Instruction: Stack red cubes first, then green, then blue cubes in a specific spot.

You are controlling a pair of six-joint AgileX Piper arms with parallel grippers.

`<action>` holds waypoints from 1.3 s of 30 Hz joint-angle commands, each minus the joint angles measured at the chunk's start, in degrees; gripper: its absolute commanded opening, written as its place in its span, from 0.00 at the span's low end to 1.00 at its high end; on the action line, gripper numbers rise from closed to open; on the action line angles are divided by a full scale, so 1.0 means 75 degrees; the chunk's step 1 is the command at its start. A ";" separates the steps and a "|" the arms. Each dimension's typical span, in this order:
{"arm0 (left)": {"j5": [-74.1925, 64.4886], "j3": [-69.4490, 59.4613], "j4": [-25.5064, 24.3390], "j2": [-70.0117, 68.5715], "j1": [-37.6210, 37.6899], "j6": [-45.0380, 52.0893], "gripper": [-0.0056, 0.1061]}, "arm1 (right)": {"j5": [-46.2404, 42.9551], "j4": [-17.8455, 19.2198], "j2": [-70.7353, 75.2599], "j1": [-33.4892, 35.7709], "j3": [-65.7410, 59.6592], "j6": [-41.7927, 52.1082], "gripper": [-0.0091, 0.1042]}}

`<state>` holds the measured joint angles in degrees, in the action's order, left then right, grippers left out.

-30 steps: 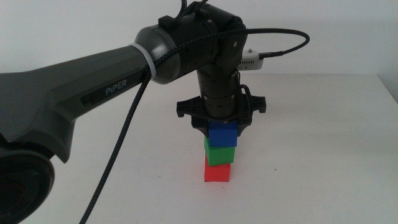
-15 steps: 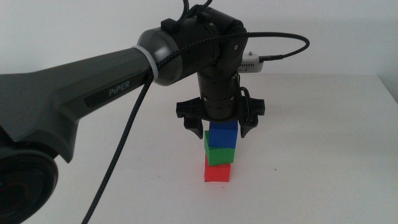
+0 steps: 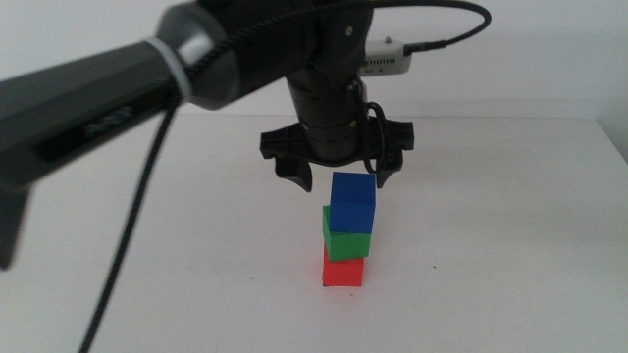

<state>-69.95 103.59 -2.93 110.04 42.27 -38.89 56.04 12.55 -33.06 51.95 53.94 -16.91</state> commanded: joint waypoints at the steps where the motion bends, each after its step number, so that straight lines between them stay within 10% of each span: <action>1: -0.0001 -0.0162 -0.0133 -0.0381 -0.0005 -0.0078 0.89 | -0.0068 0.0055 0.0015 -0.0006 -0.0045 0.0030 0.78; 15: -0.0001 -0.1978 -0.1510 -0.3572 -0.0102 0.0616 0.89 | -0.0068 0.0055 0.0015 -0.0006 -0.0045 0.0030 0.78; 27: 0.0669 -0.4432 -0.1415 -0.7067 -0.2011 0.2300 0.89 | -0.0068 0.0055 0.0015 -0.0006 -0.0045 0.0030 0.78; 39: 0.1835 -0.5752 0.1631 -0.9548 -0.5479 0.5859 0.89 | -0.0068 0.0055 0.0015 -0.0006 -0.0045 0.0030 0.78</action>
<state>-56.59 61.14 6.09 39.64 2.72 2.30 56.04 12.55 -33.06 51.95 53.94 -16.91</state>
